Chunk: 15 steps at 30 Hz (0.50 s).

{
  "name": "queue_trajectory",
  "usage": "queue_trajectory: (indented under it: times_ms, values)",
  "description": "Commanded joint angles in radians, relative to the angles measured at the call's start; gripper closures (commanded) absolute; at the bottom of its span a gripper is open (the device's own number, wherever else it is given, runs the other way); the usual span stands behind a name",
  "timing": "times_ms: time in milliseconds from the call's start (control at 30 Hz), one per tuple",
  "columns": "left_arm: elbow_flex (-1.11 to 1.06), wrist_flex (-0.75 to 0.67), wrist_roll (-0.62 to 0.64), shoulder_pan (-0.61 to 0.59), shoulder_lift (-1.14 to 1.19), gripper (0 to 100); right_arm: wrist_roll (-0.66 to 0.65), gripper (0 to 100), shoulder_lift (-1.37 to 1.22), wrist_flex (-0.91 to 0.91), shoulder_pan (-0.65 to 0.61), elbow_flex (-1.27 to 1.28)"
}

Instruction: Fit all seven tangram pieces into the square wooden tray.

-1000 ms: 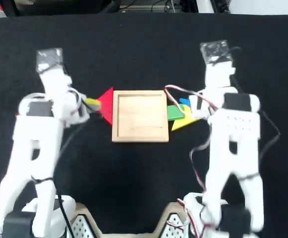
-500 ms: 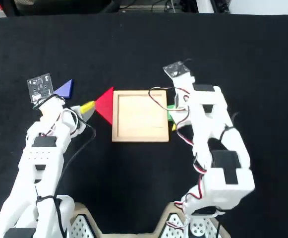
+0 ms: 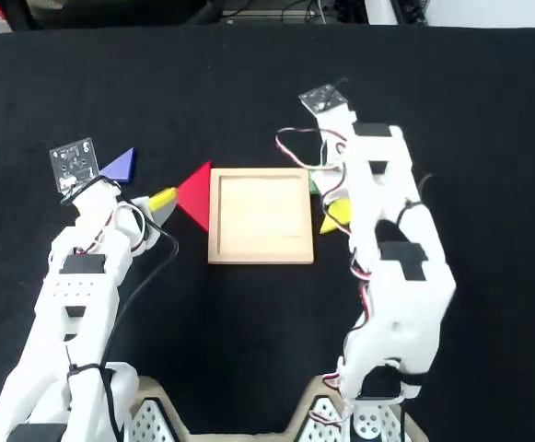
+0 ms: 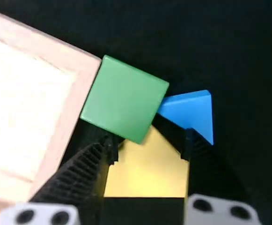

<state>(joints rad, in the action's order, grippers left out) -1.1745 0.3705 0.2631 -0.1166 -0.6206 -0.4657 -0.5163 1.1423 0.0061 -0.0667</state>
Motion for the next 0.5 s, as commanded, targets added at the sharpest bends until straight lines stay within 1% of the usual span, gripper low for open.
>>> queue_trajectory:
  times_ms: [0,100,233,367,400,467]
  values:
    - [0.007,-0.021,0.012,-0.002,-0.015,66,-0.124,76.9,-0.030,0.163,0.006,-0.087]
    - [0.007,-0.021,0.012,-0.002,-0.015,66,-0.219,77.2,-0.027,0.269,0.035,-0.096]
    - [0.007,-0.021,0.012,-0.002,-0.015,66,-0.276,77.2,0.021,0.310,0.120,-0.094]
    - [0.005,-0.021,0.011,0.024,-0.015,66,-0.353,76.9,0.108,0.358,0.192,-0.094]
    - [0.005,-0.021,0.011,0.028,-0.015,66,-0.381,76.9,0.133,0.368,0.204,-0.087]
    - [0.005,-0.021,0.011,0.028,-0.015,66,-0.476,76.9,0.189,0.370,0.227,-0.042]
